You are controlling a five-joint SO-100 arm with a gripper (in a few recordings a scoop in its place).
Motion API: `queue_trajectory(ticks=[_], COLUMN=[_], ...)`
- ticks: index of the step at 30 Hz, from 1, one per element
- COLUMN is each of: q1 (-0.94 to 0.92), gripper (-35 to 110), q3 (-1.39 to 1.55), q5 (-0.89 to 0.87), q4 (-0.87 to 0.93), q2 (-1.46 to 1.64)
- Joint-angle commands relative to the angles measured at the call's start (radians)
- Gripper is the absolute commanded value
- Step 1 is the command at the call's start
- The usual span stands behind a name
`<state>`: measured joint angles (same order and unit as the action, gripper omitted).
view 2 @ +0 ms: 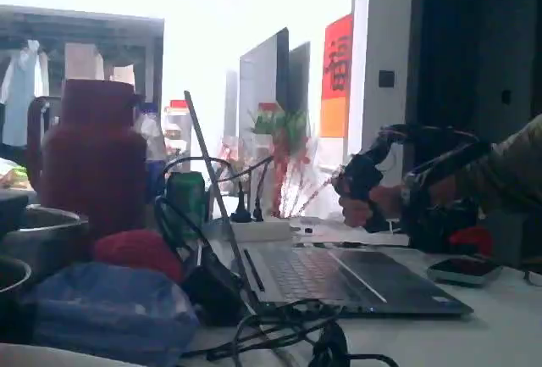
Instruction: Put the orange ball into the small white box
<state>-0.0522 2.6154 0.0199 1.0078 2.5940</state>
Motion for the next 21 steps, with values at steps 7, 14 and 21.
queue_trajectory(ticks=[7, 14, 21], q1=[-0.005, -0.003, -0.018], gripper=[0, 0, 0], q3=[0.084, 0.086, 0.094], q5=[0.014, 0.015, 0.003], q4=[-0.049, -0.048, -0.091], q2=[0.023, 0.028, 0.057])
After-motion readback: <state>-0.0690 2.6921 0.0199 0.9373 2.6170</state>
